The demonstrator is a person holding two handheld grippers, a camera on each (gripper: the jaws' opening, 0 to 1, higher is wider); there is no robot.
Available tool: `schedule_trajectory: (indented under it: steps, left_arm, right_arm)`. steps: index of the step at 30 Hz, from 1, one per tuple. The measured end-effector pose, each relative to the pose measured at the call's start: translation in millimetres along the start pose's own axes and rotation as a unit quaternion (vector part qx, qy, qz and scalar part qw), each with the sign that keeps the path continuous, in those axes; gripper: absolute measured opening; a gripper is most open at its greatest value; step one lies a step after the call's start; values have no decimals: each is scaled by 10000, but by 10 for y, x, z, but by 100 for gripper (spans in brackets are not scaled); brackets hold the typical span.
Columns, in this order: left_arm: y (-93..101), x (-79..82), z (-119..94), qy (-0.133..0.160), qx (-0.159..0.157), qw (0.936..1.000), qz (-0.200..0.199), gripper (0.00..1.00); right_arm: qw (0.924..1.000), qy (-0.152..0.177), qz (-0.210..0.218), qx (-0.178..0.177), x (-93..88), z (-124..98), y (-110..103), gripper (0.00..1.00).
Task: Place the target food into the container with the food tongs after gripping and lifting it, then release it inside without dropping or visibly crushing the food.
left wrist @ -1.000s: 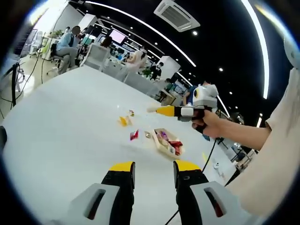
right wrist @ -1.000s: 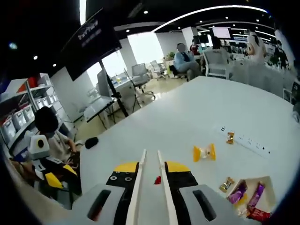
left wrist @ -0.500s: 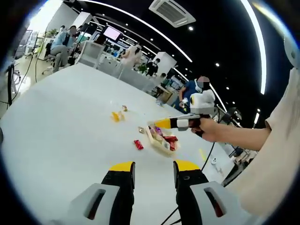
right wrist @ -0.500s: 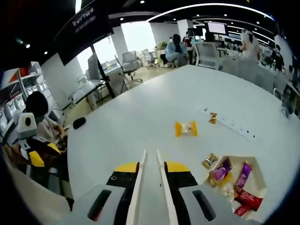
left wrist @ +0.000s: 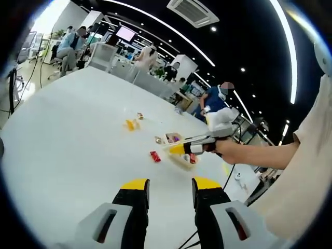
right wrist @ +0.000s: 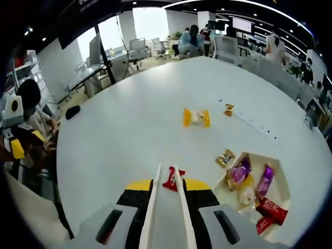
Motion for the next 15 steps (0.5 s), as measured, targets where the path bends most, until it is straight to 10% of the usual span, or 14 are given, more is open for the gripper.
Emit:
schedule_trajectory:
  steps: [15]
  left_arm:
    - [-145,-9,-37,-107,101,9999,-75,32]
  right_arm:
    - [9993,-308,16,-207,-135,234,38,22]
Point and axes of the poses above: the point that each gripper's makers call its tool centre point, and the gripper's own axes: z roughly forward along the fingers, y roughly to its right, x roughly out of its top, the point moved 3 cm from there along -z, roughly backward along the fingers, and after that the axes turned 2 degrees about -y, right-handed, at the moved point
